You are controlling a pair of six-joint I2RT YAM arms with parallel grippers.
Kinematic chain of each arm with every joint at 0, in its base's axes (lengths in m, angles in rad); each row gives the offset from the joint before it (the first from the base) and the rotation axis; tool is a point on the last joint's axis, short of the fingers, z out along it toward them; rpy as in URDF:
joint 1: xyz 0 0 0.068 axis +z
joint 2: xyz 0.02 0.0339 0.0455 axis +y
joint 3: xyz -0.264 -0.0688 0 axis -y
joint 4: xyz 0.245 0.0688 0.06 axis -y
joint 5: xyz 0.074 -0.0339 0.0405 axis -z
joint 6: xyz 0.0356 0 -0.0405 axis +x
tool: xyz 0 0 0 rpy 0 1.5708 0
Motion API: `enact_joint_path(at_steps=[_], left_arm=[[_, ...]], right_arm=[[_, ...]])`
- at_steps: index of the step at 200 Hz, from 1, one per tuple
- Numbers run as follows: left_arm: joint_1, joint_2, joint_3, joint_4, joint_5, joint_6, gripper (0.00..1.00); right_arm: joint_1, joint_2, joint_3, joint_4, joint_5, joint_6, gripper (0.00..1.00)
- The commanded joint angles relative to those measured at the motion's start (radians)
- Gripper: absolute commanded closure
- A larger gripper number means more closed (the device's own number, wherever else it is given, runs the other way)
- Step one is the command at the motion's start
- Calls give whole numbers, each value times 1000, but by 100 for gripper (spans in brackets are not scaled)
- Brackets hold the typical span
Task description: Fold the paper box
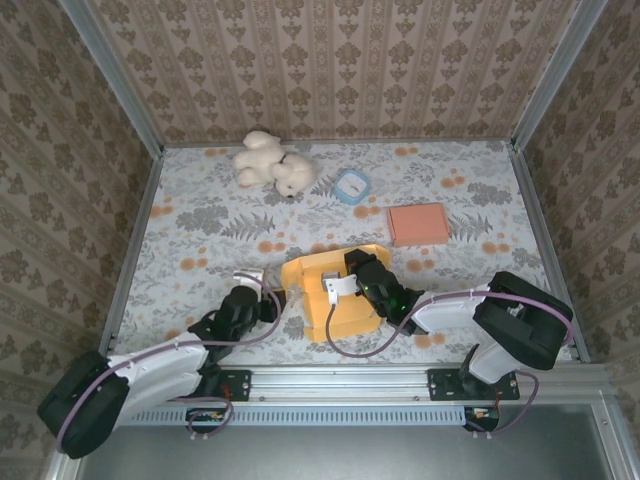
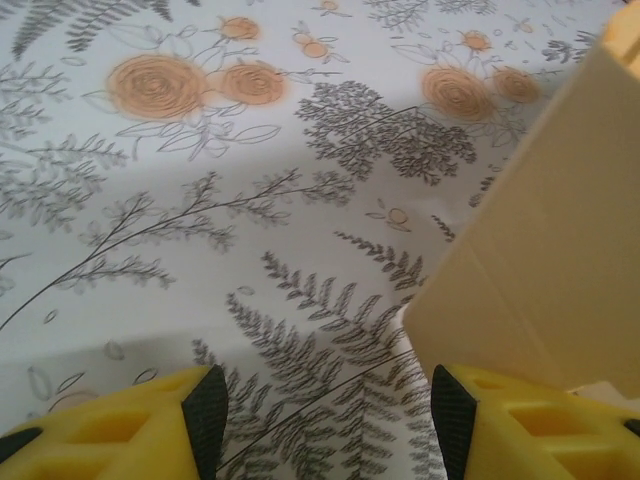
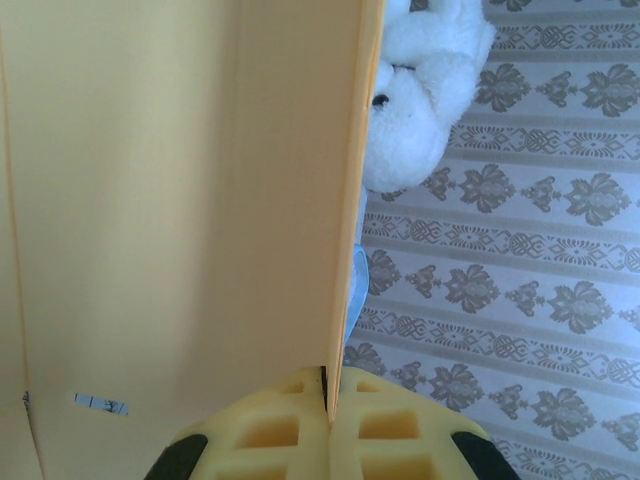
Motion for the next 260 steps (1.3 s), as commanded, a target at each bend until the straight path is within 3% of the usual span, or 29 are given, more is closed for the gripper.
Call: enact_joint_path(at_steps=[1, 60, 144, 167, 197, 234, 260], left_arm=[[-17, 43, 58, 127, 52, 77, 40], [-62, 177, 102, 215, 86, 125, 40], [-125, 268, 147, 260, 29, 133, 41], [-138, 313, 173, 269, 6, 140, 43], [-162, 371, 199, 307, 5, 143, 55], [-224, 432, 232, 327, -28, 157, 55], [-228, 426, 232, 328, 19, 129, 53]], right_arm=[[2, -10, -12, -80, -38, 13, 100], [4, -13, -9, -97, -42, 22, 100], [9, -11, -7, -99, -43, 33, 100], [11, -5, -9, -97, -45, 41, 100], [12, -5, -10, -94, -44, 46, 100], [12, -9, -9, -95, -44, 54, 100], [10, -14, -10, -94, -46, 66, 100]])
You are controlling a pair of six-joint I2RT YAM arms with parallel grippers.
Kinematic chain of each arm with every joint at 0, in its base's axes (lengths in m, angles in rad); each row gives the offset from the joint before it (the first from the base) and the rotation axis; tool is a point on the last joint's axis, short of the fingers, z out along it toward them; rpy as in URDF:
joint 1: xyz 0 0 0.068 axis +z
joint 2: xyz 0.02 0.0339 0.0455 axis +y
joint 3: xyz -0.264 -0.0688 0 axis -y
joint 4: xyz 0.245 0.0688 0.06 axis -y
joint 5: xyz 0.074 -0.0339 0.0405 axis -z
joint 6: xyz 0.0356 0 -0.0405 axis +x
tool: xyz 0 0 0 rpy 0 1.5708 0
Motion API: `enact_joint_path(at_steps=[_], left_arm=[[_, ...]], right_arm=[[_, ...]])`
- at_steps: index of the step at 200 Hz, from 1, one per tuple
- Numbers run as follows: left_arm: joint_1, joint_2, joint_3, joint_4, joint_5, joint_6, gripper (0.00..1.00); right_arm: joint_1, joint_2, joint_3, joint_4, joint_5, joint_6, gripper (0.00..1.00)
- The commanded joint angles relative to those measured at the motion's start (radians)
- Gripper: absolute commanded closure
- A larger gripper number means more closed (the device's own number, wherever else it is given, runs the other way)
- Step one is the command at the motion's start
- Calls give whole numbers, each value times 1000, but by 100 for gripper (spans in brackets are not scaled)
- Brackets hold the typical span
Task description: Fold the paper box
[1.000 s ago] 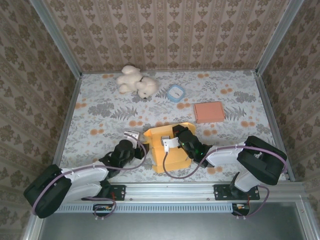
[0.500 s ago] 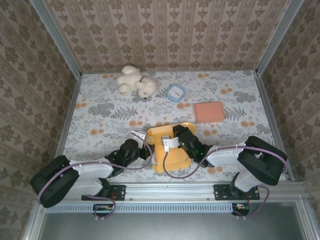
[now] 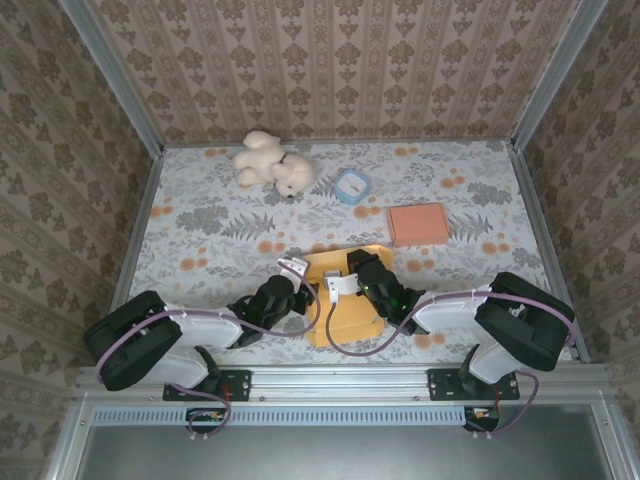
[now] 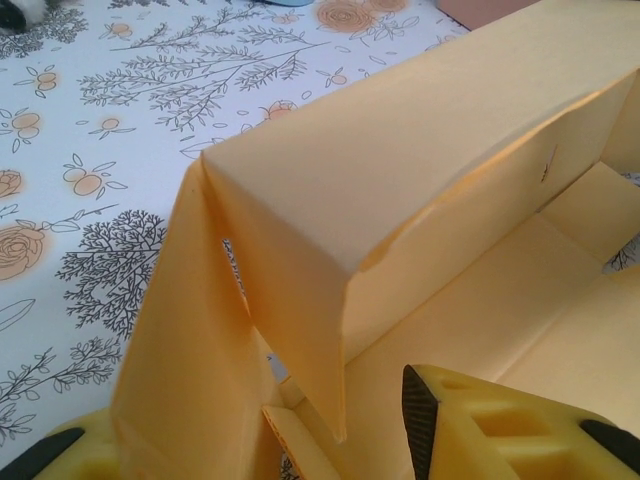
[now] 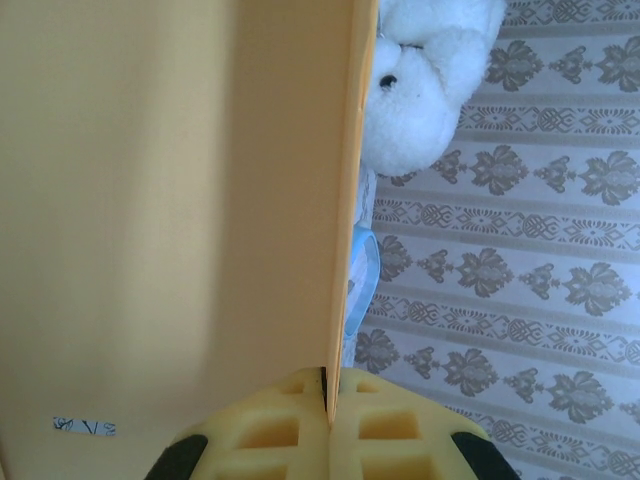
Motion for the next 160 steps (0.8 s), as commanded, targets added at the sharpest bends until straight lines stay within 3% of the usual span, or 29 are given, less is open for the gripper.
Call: enact_joint_path(at_steps=[1, 50, 96, 119, 139, 160], left_arm=[[-27, 0, 29, 45, 85, -6, 53], [-25, -226, -24, -121, 56, -27, 48], [-26, -672, -136, -353, 72, -51, 45], [-20, -881, -170, -527, -36, -104, 44], [29, -969, -186, -666, -117, -171, 46], [132, -1001, -221, -685, -24, -224, 46]], right_arm=[[13, -7, -10, -66, -63, 22, 100], [7, -22, -13, -72, -65, 40, 100], [2, -32, -13, -76, -70, 49, 100], [2, -37, -12, -84, -69, 58, 100], [1, -38, -10, -92, -66, 60, 100], [1, -41, -12, -95, -67, 64, 100]])
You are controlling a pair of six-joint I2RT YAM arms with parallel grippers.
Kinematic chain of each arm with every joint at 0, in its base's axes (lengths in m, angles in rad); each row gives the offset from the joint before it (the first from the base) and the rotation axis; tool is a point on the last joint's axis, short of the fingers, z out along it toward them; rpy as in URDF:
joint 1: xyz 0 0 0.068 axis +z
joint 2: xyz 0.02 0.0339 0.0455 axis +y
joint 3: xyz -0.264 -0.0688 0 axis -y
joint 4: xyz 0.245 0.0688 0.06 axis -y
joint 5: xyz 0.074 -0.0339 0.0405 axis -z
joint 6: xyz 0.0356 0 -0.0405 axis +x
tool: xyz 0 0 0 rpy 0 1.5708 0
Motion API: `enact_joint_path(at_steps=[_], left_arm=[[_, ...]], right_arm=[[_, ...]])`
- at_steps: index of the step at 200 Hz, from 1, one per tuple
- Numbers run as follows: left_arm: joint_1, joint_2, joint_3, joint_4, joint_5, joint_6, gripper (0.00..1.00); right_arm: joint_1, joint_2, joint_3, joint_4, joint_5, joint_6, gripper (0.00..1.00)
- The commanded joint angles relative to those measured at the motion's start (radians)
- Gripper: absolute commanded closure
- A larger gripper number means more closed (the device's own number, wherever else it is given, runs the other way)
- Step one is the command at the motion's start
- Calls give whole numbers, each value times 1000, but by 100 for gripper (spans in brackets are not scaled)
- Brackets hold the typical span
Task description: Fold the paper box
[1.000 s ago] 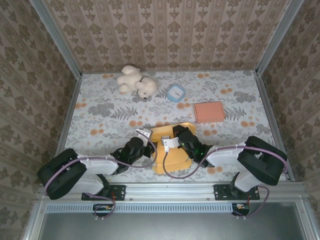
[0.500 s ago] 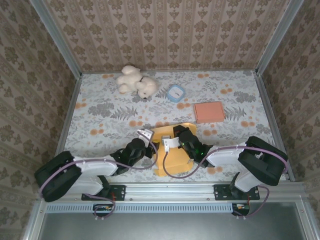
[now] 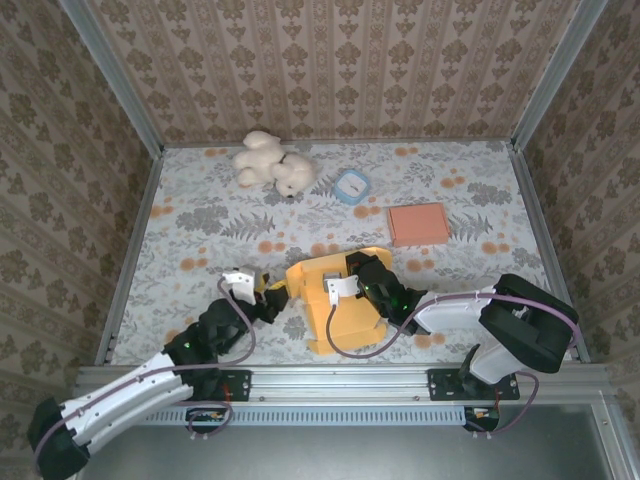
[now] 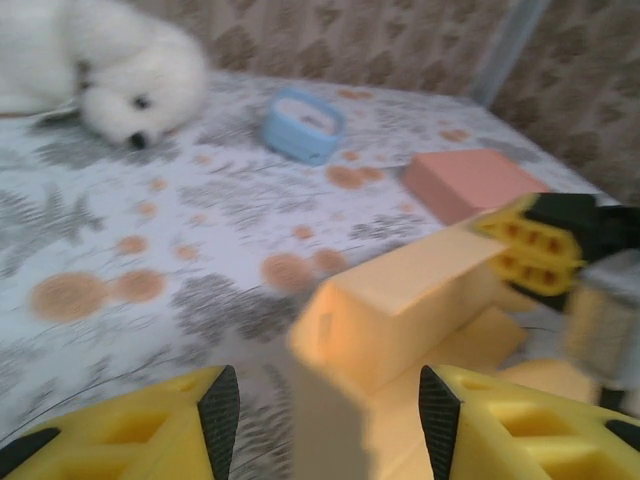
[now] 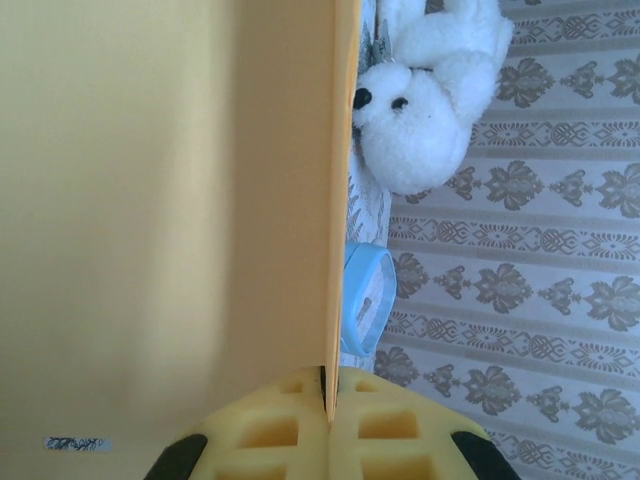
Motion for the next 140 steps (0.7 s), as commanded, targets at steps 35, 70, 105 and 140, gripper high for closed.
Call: enact_joint_path(at_steps=[35, 70, 105, 140], left_arm=[[208, -17, -80, -88, 163, -114, 47], [209, 30, -97, 24, 246, -89, 46], [189, 58, -102, 77, 265, -77, 46], [169, 113, -106, 132, 253, -69, 48]], right_arm=[[4, -18, -32, -1, -17, 2, 100], [19, 3, -52, 76, 4, -27, 100], [25, 24, -55, 106, 15, -29, 100], [27, 12, -55, 100, 16, -21, 100]])
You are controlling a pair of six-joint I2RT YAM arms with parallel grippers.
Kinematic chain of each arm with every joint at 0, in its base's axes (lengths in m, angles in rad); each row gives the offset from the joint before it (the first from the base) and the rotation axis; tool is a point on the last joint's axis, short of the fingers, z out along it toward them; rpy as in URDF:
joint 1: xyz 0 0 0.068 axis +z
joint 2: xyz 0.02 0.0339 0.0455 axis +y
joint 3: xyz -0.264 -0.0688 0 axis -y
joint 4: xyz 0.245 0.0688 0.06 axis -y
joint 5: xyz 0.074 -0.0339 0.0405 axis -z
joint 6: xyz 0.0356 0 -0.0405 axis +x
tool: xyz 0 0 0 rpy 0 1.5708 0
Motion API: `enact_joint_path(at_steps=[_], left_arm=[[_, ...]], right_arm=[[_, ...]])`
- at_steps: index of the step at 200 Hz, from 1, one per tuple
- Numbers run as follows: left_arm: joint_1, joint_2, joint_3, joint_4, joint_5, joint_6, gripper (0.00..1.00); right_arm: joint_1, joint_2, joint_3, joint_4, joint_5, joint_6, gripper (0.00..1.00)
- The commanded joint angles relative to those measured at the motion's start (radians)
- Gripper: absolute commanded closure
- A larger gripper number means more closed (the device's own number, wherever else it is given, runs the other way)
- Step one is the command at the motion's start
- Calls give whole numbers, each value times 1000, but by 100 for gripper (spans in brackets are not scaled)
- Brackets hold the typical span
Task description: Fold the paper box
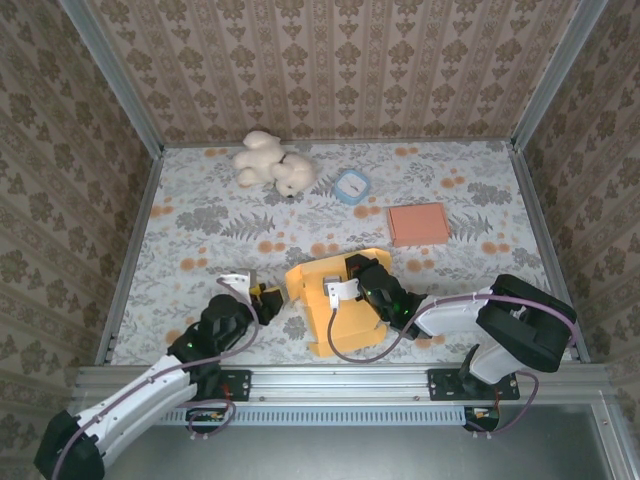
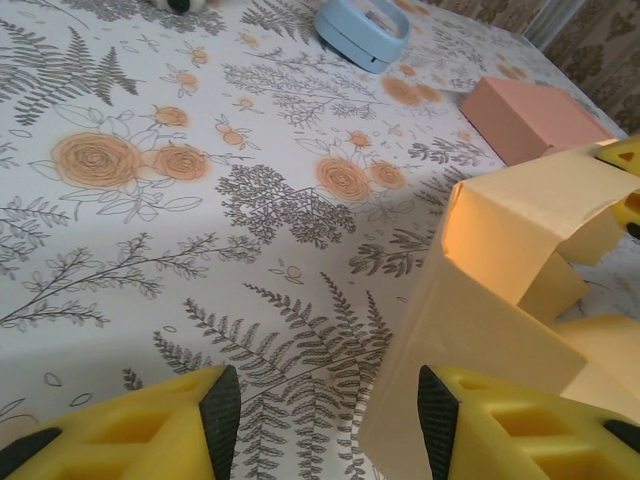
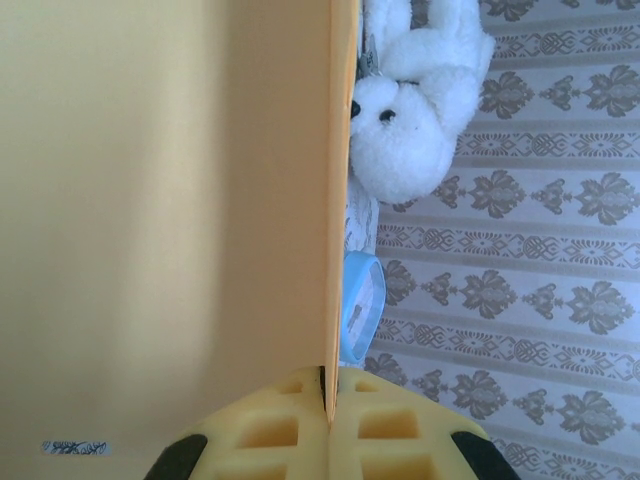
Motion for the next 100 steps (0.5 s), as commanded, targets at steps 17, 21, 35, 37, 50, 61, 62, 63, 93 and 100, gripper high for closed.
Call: enact_joint_path(at_steps=[17, 21, 35, 37, 50, 61, 62, 63, 93, 100], left_arm=[[-16, 74, -16, 106, 26, 17, 48], [-16, 85, -14, 115, 28, 18, 48], [-21, 118, -11, 142, 38, 20, 49], [-22, 121, -10, 147, 39, 20, 49], [-28, 148, -4, 164, 44, 22, 49], [-34, 166, 2, 172, 45, 27, 49], [-34, 168, 4, 171, 45, 26, 49], [-35, 170, 5, 173, 44, 27, 49], [-54, 252, 35, 207, 39, 47, 50], [-61, 273, 43, 213, 40, 53, 52]], right_arm=[[8, -8, -17, 1, 6, 2, 100], [8, -11, -18, -2, 7, 3, 100], [8, -17, -19, -5, 7, 6, 100], [7, -19, -19, -6, 6, 6, 100], [7, -22, -18, -11, 5, 11, 100], [8, -20, -16, -12, 4, 12, 100], [8, -20, -16, -13, 3, 12, 100], [8, -21, -16, -12, 3, 12, 100], [8, -13, -16, -5, 3, 16, 100], [7, -13, -16, -4, 2, 19, 100]])
